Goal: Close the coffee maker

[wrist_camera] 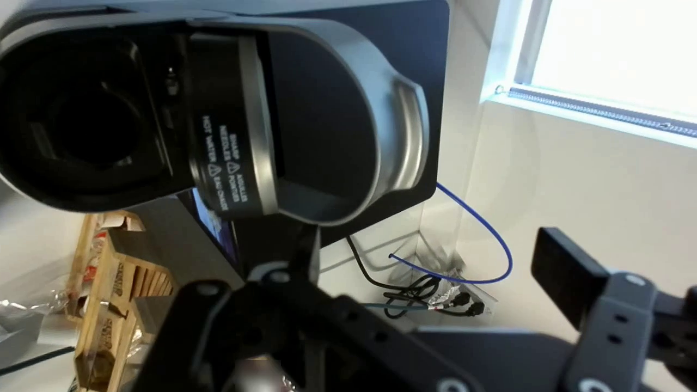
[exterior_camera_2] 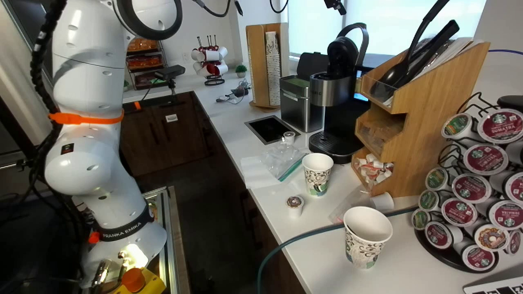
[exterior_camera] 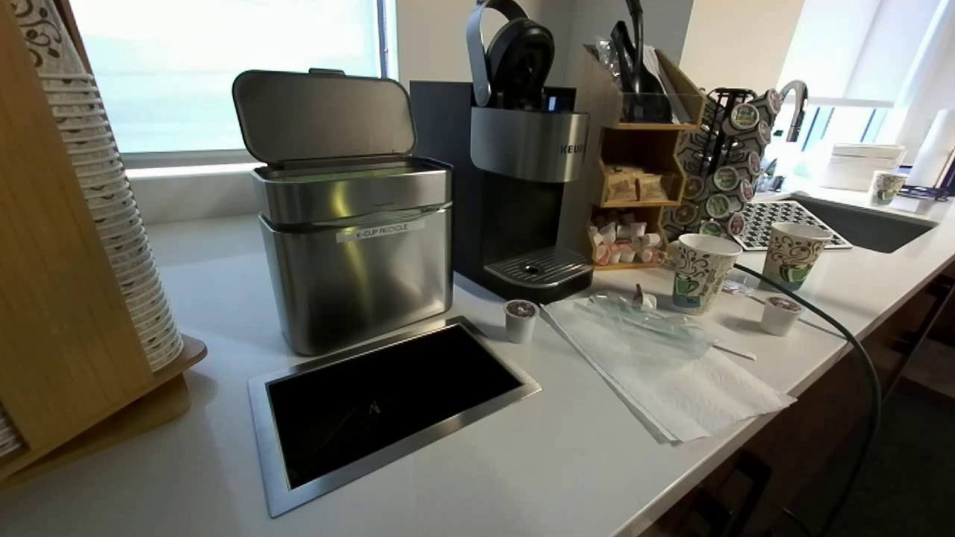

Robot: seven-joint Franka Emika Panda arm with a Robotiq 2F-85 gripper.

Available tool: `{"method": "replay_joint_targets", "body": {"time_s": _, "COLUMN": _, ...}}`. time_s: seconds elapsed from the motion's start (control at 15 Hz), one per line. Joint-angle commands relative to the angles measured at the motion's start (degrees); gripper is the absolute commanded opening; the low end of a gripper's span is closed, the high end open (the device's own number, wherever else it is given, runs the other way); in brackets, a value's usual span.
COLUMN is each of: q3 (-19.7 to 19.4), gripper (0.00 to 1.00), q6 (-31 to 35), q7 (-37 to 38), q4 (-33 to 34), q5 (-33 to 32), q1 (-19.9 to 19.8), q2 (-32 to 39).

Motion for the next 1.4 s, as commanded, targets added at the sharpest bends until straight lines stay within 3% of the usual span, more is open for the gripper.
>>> {"method": "replay_joint_targets", "body": {"time_s": 0.0, "q3": -0.2, "gripper": 1.00, "q6": 2.5, "q7": 3.2, "q4": 2.1, "q5": -0.6, "q1": 1.1, "q2": 3.7}}
{"method": "replay_joint_targets", "body": {"time_s": 0.8, "q3": 0.4, "gripper": 1.00, "q6": -2.6, "q7": 3.4, "q4": 8.0, "q5": 2.4, "q1": 0.7, "q2": 8.9}}
{"method": "replay_joint_targets", "body": {"time_s": 1.13, "q3": 2.0, "gripper": 1.00, "q6": -11.2, "q7": 1.6, "q4": 11.4, "q5": 7.0, "q1": -0.4, "q2": 9.3}}
{"method": "replay_joint_targets", "body": {"time_s": 1.33, "q3": 1.6, "gripper": 1.00, "q6": -12.3, "q7": 2.4, "q4": 13.3, "q5": 7.8, "q1": -0.5, "q2": 9.9}}
